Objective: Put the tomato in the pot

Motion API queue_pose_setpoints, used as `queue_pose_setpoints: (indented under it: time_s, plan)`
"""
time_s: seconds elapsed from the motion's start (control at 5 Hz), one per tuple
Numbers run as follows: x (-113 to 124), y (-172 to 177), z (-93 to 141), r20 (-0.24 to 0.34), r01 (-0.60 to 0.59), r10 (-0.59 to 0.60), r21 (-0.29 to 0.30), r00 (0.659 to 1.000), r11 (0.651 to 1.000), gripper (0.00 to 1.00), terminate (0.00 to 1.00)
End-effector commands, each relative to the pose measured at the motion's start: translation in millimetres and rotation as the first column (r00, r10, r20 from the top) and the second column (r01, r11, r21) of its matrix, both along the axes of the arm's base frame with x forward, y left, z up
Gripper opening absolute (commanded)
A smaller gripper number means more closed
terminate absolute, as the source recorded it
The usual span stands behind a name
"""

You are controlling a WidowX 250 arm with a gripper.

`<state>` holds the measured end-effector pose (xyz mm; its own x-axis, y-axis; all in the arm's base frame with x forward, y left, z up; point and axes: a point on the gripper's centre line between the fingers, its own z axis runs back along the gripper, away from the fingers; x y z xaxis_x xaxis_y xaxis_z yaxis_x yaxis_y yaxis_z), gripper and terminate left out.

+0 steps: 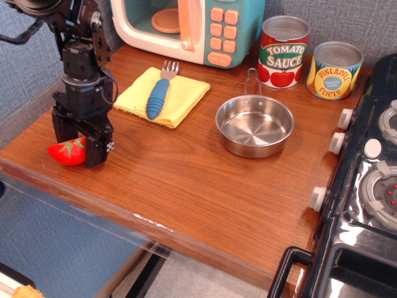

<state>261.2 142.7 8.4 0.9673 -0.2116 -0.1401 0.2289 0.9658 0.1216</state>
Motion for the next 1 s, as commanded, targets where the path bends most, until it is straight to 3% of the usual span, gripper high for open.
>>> queue_pose_setpoints:
  time_s: [0.0,0.4,0.6,0.8]
  plan:
    - [0,2,11,0.030,-0.010,0.010,-0.005,0.999,1.000,0.00,0.00]
    - [8,-38,81,0.184,0.007,0.007,-0.074,0.983,0.997,0.00,0.00]
    - [32,-83,104,0.210,0.068,-0.040,-0.128,0.977,0.989,0.00,0.00]
    - [68,-132,96,0.170,0.104,-0.079,-0.144,0.982,0.984,0.00,0.00]
